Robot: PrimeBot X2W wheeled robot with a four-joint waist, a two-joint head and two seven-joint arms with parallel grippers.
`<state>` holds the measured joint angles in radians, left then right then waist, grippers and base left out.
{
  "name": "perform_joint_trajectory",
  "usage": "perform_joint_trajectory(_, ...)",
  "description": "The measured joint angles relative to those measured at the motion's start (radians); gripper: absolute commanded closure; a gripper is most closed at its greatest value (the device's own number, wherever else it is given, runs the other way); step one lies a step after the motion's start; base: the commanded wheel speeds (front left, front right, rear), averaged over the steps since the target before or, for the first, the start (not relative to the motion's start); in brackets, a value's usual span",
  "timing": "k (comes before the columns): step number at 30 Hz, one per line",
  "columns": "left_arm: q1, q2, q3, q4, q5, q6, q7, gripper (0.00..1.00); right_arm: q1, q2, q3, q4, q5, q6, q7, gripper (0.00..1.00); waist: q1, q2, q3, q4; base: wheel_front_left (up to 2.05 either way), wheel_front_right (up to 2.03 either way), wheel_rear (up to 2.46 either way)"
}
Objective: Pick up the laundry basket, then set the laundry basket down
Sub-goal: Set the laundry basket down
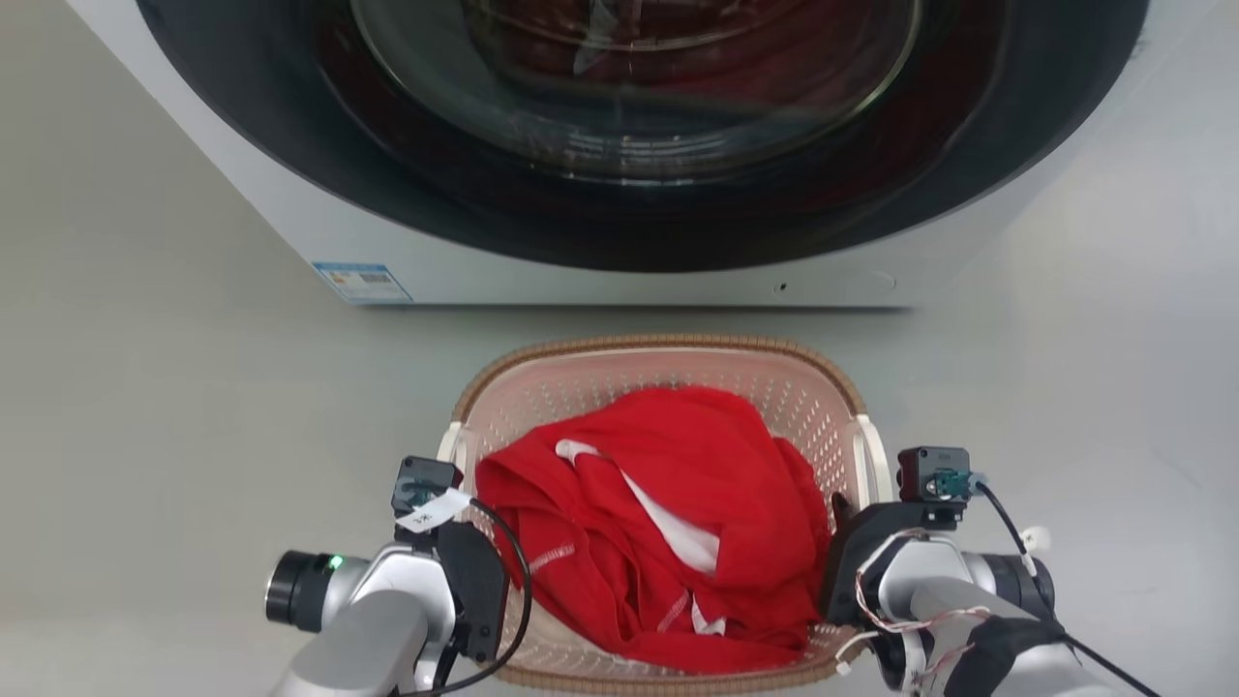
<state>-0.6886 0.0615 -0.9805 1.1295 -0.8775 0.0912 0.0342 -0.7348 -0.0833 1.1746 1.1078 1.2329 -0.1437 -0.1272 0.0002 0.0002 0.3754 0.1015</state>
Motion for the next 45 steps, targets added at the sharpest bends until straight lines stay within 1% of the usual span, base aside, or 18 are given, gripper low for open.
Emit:
perform_joint_trajectory(23, -0.217, 0.002, 0.006, -0.042, 0.000, 0.023, -0.037, 1.00, -0.261, -0.006, -0.033, 0.087, -0.021, 0.002, -0.048, 1.00, 0.0000, 0.0001, 0.329, 0.006, 0.00, 0.00, 0.00)
perform_joint_trajectory(29, -0.253, 0.001, 0.007, -0.036, 0.001, 0.024, -0.056, 1.00, -0.285, -0.007, -0.037, 0.094, -0.022, 0.003, -0.068, 1.00, 0.0000, 0.0002, 0.409, 0.012, 0.00, 0.00, 0.00)
perform_joint_trajectory(34, -0.276, -0.004, 0.009, -0.013, 0.007, 0.024, -0.073, 1.00, -0.302, -0.006, -0.037, 0.095, -0.022, 0.003, -0.078, 1.00, -0.0001, 0.0001, 0.450, 0.019, 0.00, 0.00, 0.00)
perform_joint_trajectory(45, -0.339, -0.009, 0.021, 0.026, 0.017, 0.023, -0.126, 1.00, -0.357, -0.003, -0.039, 0.094, -0.025, 0.003, -0.097, 1.00, -0.0002, 0.0000, 0.493, 0.038, 0.00, 0.00, 0.00)
